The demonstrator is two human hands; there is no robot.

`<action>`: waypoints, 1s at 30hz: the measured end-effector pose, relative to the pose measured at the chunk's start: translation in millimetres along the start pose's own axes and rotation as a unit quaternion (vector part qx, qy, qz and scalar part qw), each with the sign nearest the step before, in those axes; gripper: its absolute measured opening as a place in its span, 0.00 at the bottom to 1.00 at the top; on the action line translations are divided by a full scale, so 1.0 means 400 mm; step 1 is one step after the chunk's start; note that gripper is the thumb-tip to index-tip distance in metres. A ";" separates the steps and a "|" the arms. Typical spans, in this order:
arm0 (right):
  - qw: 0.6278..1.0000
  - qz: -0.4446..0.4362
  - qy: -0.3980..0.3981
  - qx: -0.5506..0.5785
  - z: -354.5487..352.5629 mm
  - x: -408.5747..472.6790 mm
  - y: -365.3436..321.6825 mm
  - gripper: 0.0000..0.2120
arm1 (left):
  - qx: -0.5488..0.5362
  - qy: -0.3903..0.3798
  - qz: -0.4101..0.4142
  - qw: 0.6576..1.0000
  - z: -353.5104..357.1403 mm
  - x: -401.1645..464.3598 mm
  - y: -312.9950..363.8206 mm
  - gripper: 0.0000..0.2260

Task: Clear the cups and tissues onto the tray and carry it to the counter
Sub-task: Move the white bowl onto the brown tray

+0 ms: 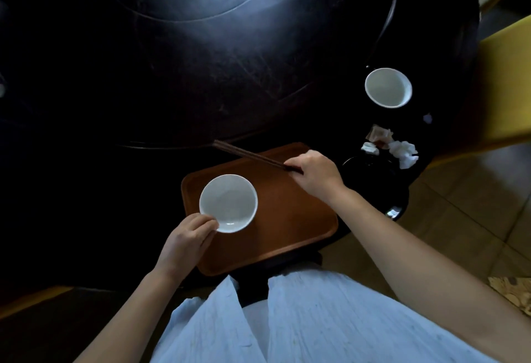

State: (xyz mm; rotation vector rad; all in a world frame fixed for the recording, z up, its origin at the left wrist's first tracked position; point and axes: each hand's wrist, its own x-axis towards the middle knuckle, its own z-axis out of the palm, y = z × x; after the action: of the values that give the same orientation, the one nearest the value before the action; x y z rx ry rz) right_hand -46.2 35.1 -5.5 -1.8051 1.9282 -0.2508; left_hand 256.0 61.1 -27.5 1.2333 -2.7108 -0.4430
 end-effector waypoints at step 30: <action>0.962 -0.142 0.066 -0.222 0.149 0.103 -0.055 0.08 | -0.007 0.075 0.059 0.995 0.028 -0.039 -0.052 0.12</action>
State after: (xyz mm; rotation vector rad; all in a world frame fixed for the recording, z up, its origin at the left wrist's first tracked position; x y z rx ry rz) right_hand 0.3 3.9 -56.4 -2.4187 1.9200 -0.0314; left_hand 278.5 62.5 -44.6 1.0500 -2.6312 -0.3393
